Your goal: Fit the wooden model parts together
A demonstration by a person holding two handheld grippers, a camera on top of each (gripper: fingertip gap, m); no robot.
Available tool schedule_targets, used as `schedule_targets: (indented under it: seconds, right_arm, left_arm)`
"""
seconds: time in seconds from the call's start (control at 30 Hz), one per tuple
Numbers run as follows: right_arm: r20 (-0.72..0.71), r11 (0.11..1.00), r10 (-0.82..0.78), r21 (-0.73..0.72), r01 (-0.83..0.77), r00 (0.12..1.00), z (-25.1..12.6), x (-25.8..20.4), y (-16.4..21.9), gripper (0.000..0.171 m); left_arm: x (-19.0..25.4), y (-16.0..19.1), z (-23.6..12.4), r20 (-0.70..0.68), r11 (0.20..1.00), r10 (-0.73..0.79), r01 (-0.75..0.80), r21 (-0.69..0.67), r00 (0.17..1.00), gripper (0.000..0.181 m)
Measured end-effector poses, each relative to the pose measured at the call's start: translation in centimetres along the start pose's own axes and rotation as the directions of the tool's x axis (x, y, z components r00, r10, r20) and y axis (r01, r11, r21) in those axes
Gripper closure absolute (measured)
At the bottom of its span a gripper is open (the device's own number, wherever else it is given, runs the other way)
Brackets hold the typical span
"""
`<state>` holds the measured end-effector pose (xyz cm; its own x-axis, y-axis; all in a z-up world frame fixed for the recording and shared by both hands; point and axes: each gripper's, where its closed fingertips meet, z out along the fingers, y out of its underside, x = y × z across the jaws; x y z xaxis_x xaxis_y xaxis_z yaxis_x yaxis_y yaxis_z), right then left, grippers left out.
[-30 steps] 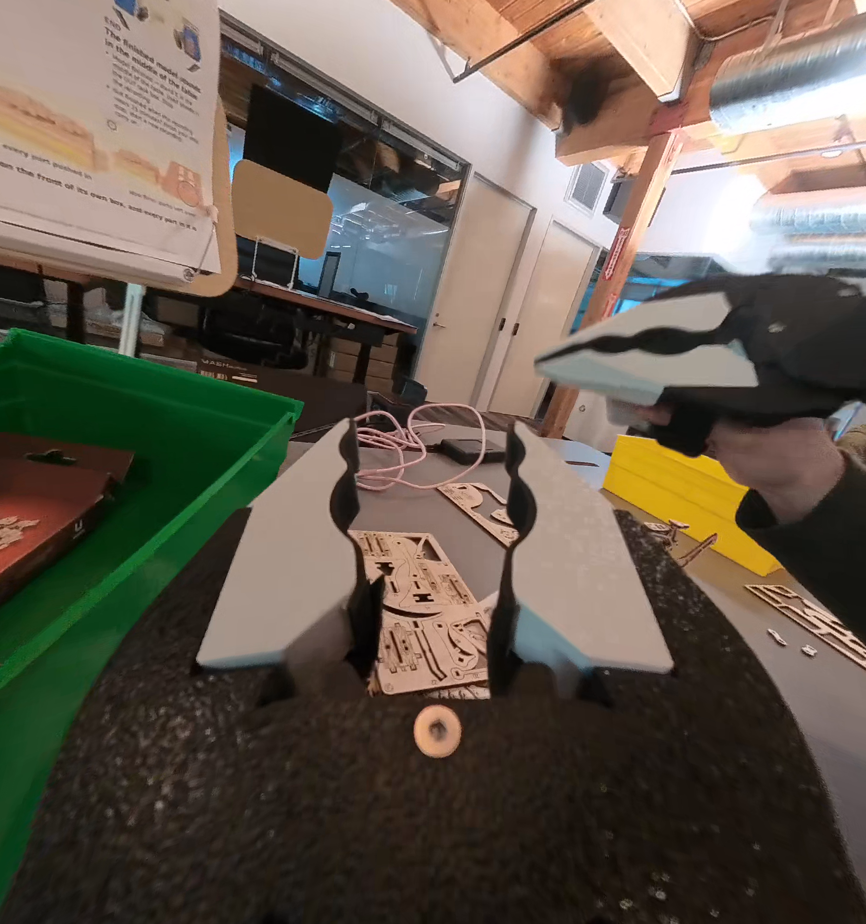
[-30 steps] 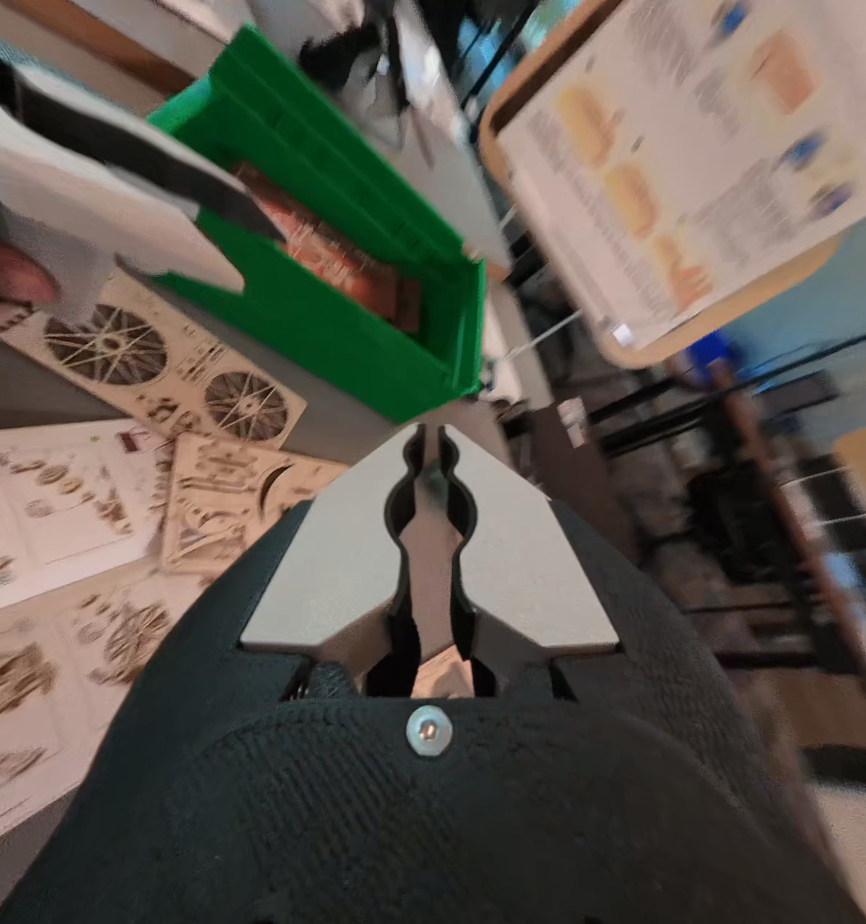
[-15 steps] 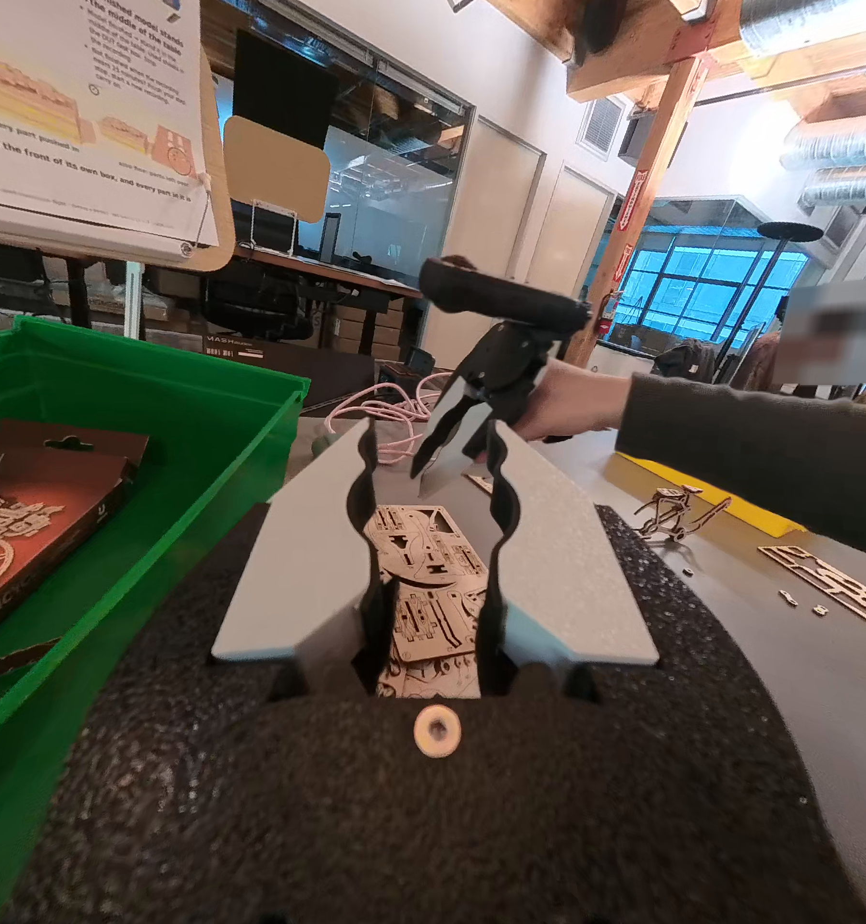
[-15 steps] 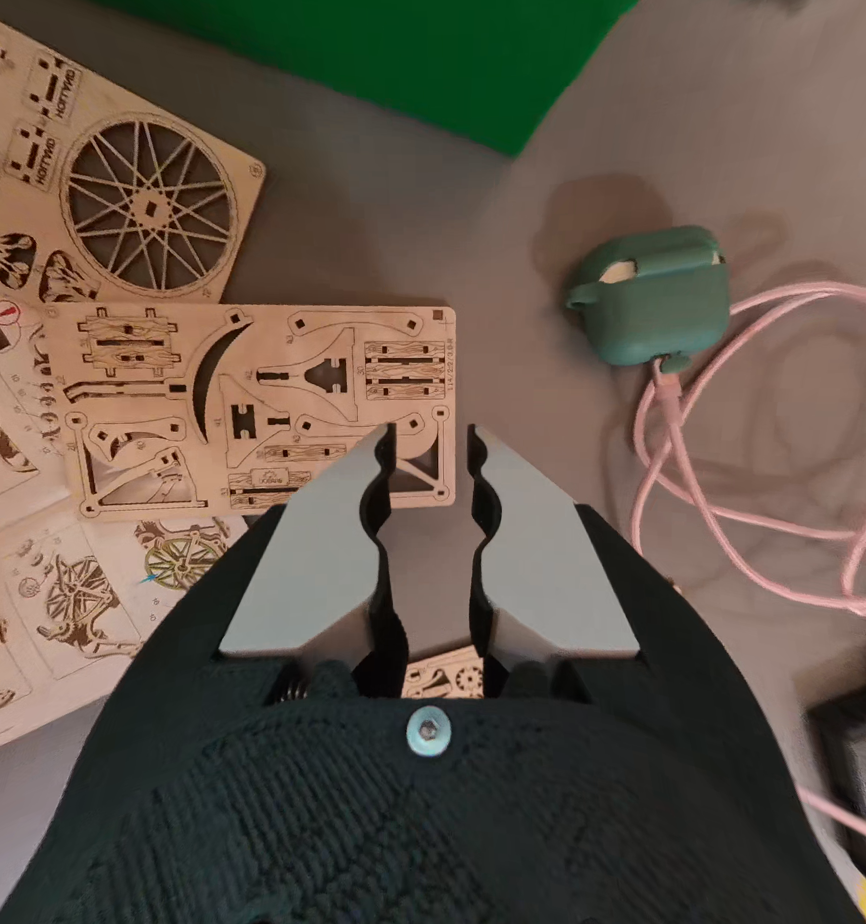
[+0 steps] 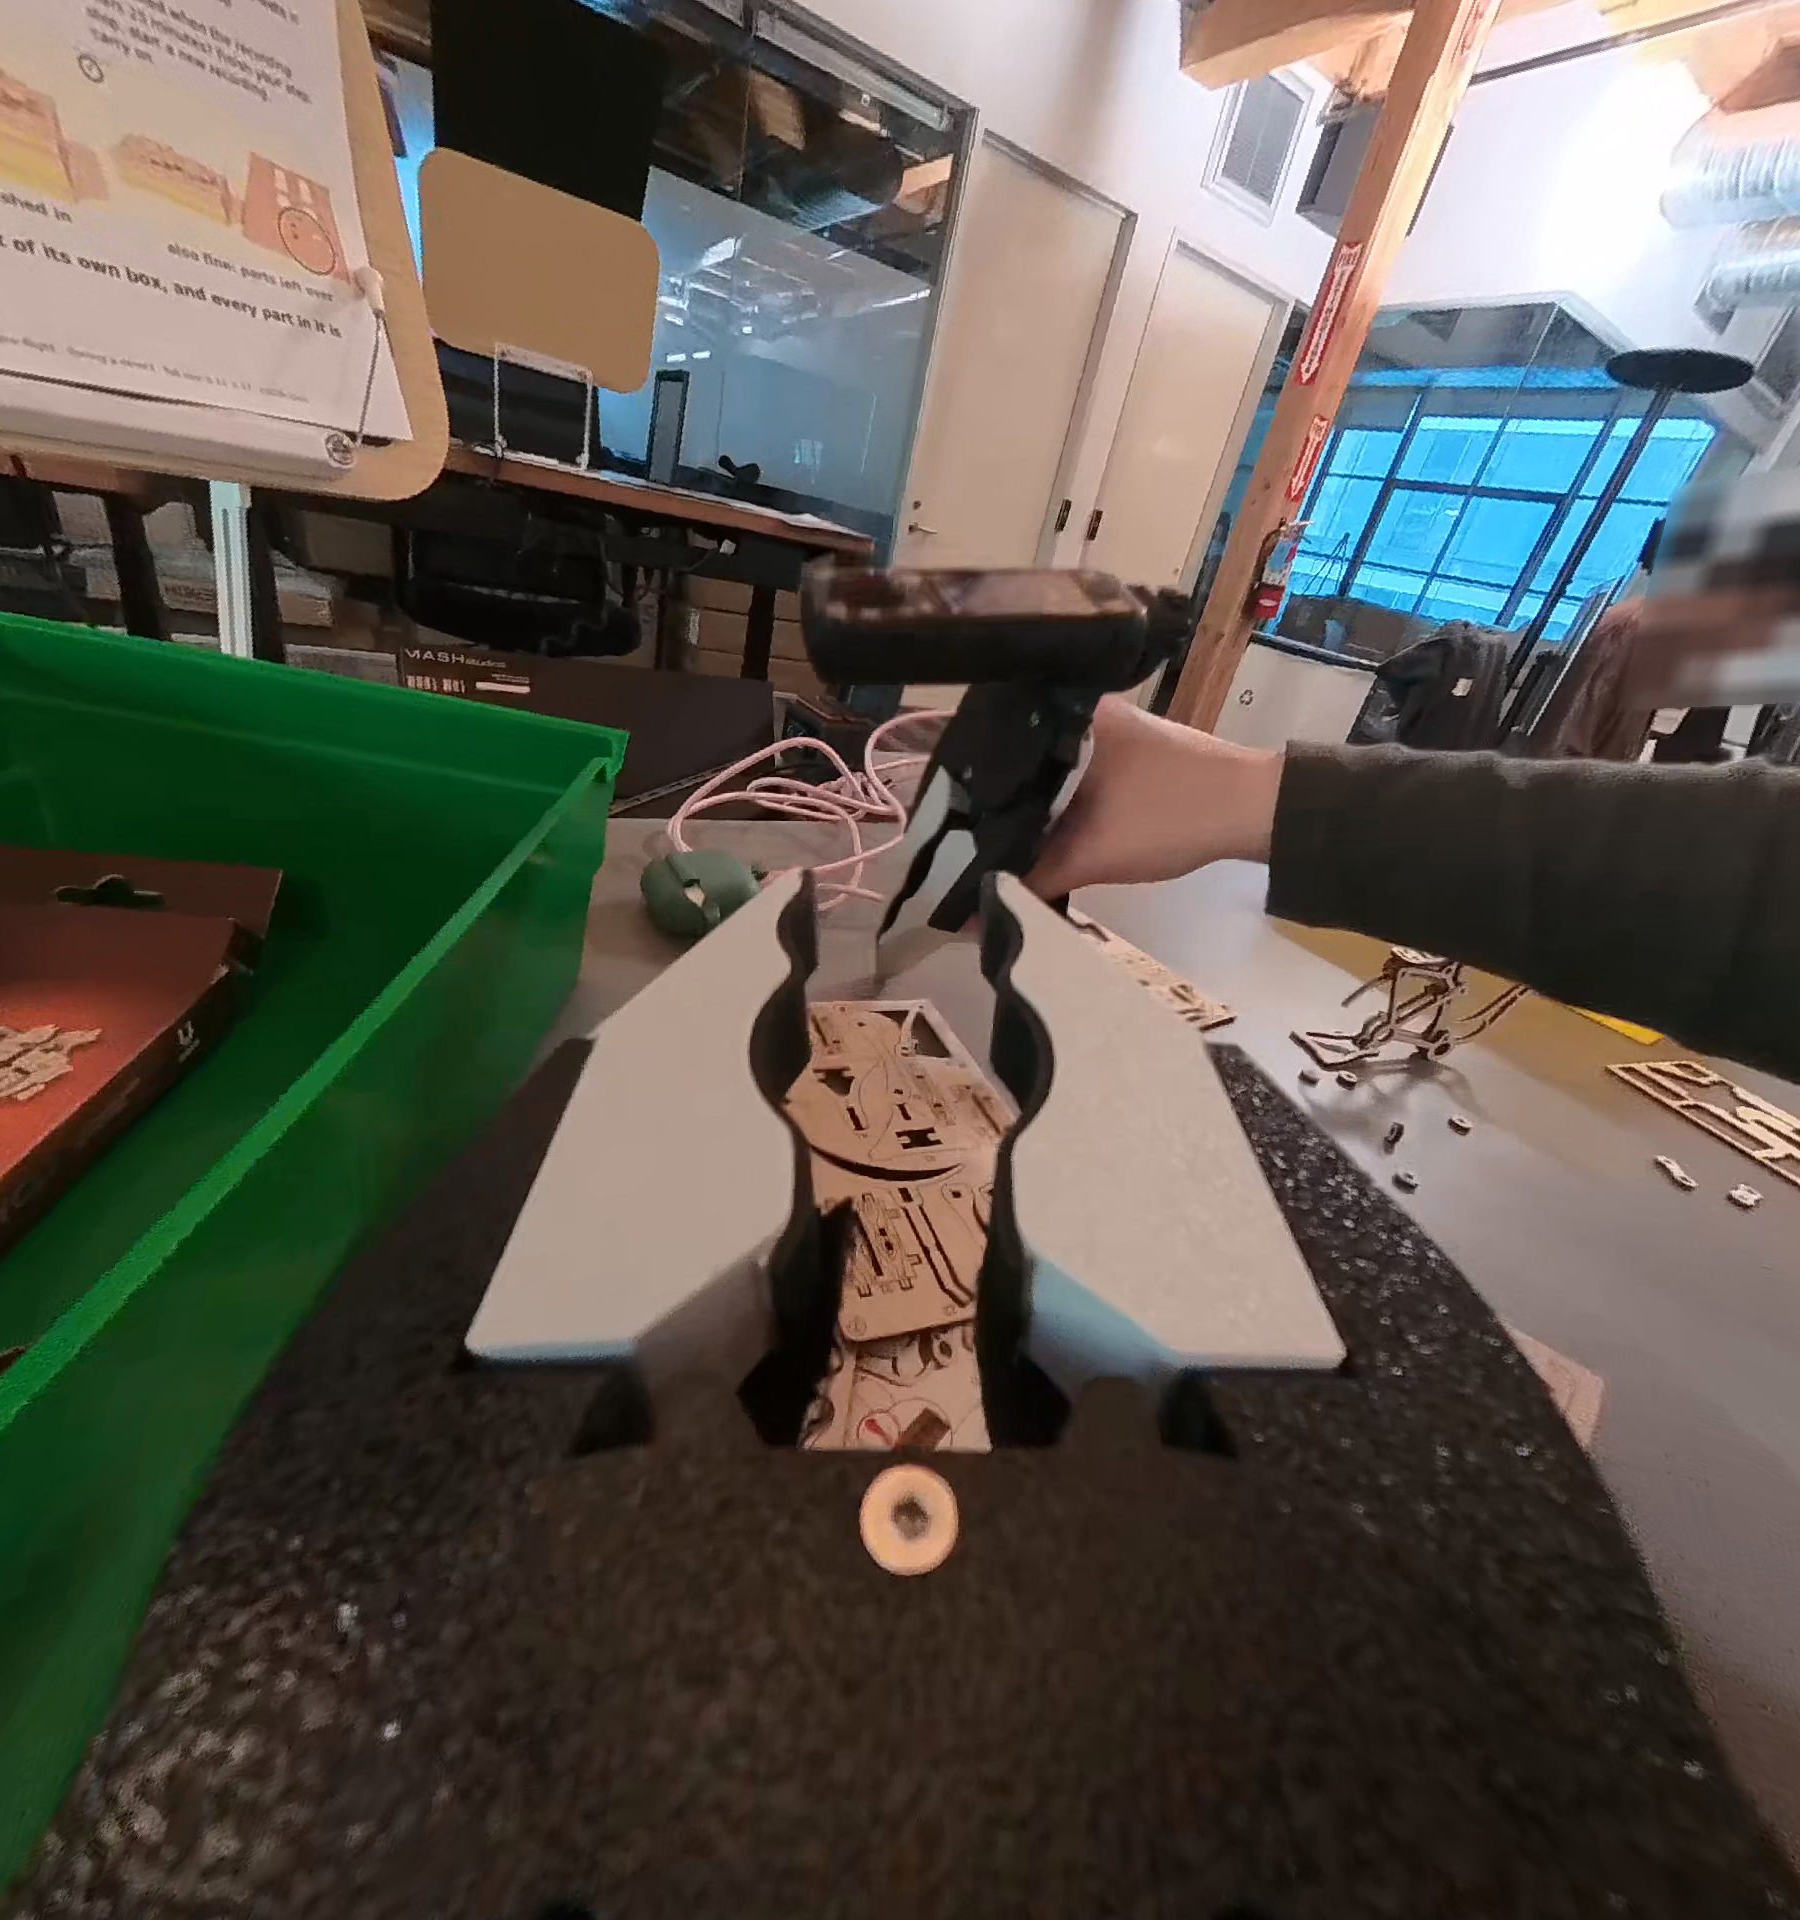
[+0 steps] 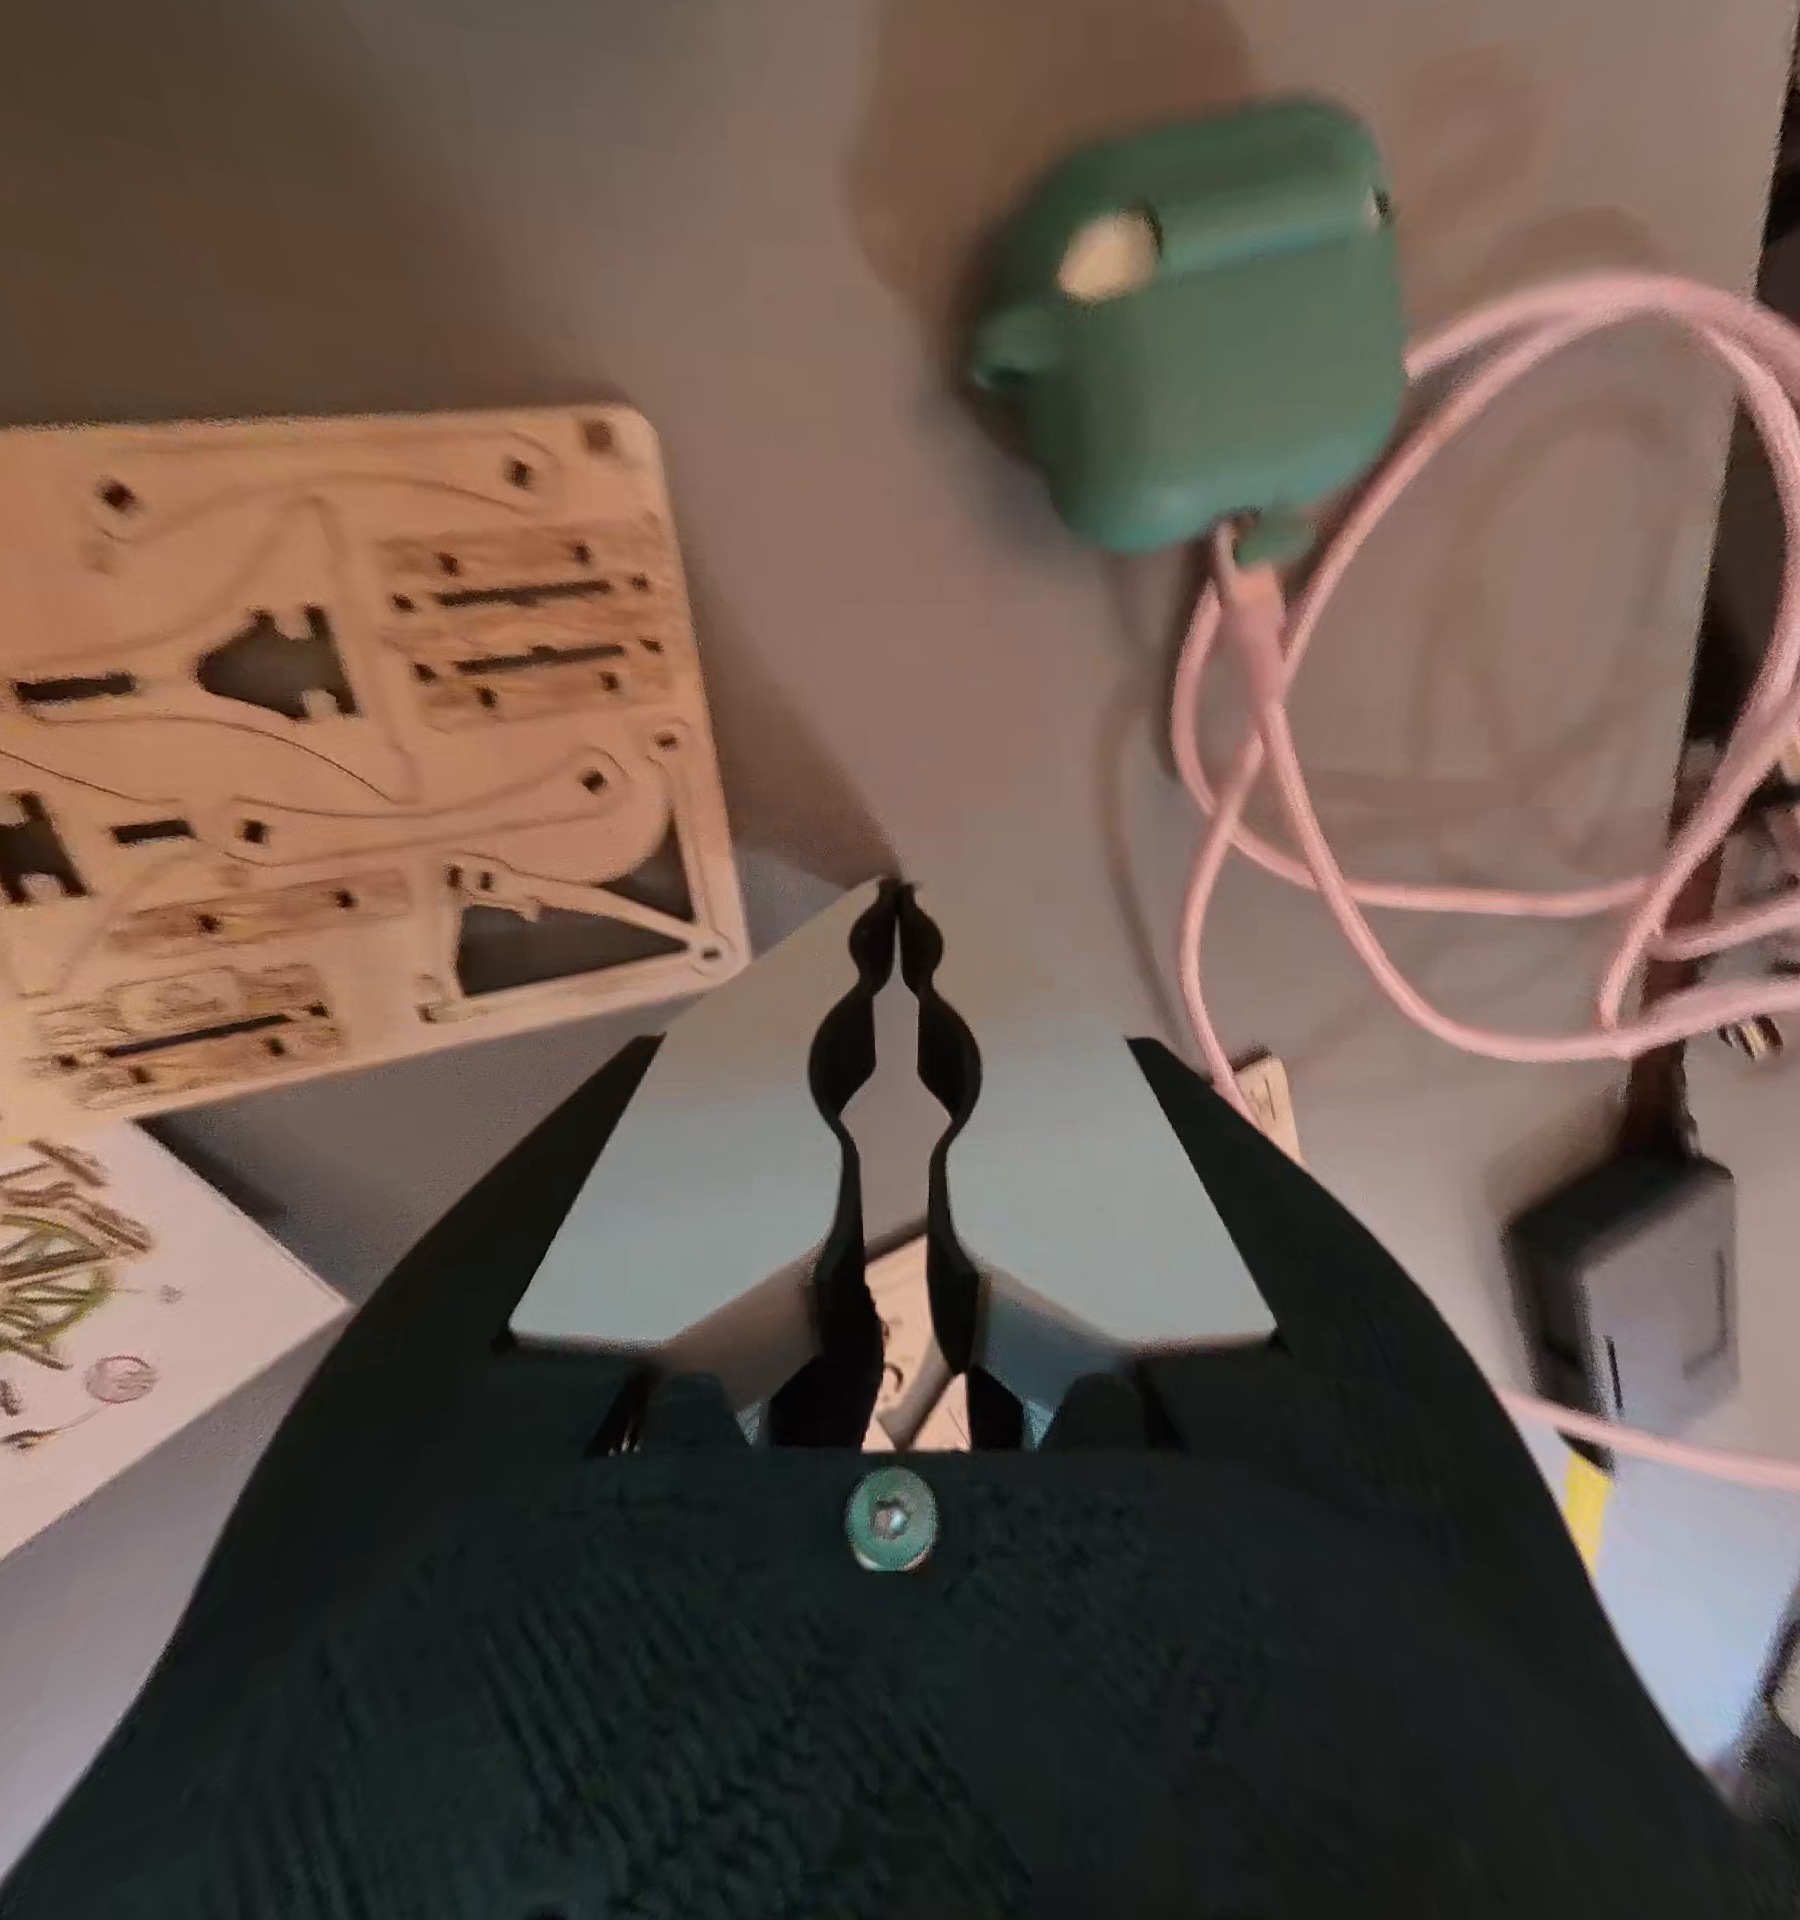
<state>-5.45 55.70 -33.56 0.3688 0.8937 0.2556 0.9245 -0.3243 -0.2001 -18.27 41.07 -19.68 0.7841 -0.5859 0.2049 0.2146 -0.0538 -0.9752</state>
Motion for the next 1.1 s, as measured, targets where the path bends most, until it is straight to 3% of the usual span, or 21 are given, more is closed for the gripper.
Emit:
schedule_targets:
  seconds: [0.03,0.13,0.2,0.3,0.43,0.5,0.6,0.7,0.9,1.1]
  right_arm:
    - [-0.022,1.000,0.007,-0.023,-0.007,1.000,0.0,0.4,0.7,0.171]
    - [0.072,0.993,-0.096,0.077,0.090,0.993,-1.4,-1.3,0.0,0.149]
    - [0.193,0.933,-0.323,0.228,0.278,0.926,-3.6,-5.1,-1.3,0.129]
    - [0.146,0.760,-0.644,0.230,0.608,0.751,-5.2,-7.5,-1.0,0.099]
    - [0.073,0.473,-0.880,0.070,0.878,0.468,-4.7,-8.3,-1.5,0.050]
    - [0.065,0.302,-0.952,0.020,0.953,0.300,-4.4,-8.9,-2.1,0.037]
    - [0.095,0.114,-0.989,0.017,0.993,0.112,-3.8,-9.9,-2.7,0.042]
    - [0.177,0.031,-0.984,-0.015,0.999,0.033,-2.7,-9.5,-2.7,0.052]
    - [0.274,0.002,-0.962,-0.008,1.000,0.004,-1.7,-10.0,-2.7,0.062]
    - [0.235,0.015,-0.972,-0.020,1.000,0.020,-1.5,-9.9,-2.5,0.071]
  left_arm:
    - [0.1,-0.3,0.0,-0.002,1.000,0.000,0.000,0.017,1.000,0.152]
    - [0.0,-0.9,-0.3,0.008,0.999,0.003,-0.004,0.051,1.000,0.152]
    - [-0.2,-0.9,-0.4,0.017,0.999,0.009,-0.009,0.050,1.000,0.153]
    - [-0.3,-0.8,-0.5,0.021,0.999,0.006,-0.007,0.051,1.000,0.153]
    - [-0.6,-1.4,-0.9,0.037,0.997,0.004,-0.007,0.083,0.999,0.153]
    - [-0.7,-2.0,-1.2,0.042,0.994,0.005,-0.009,0.109,0.999,0.153]
    - [-0.8,-2.7,-1.7,0.062,0.989,0.031,-0.040,0.145,0.998,0.153]
    - [-1.1,-3.0,-2.0,0.084,0.985,0.053,-0.067,0.160,0.995,0.153]
    - [-1.7,-2.9,-2.2,0.091,0.981,0.044,-0.060,0.187,0.995,0.153]
    - [-1.5,-2.3,-1.6,0.065,0.984,0.019,-0.030,0.175,0.998,0.153]
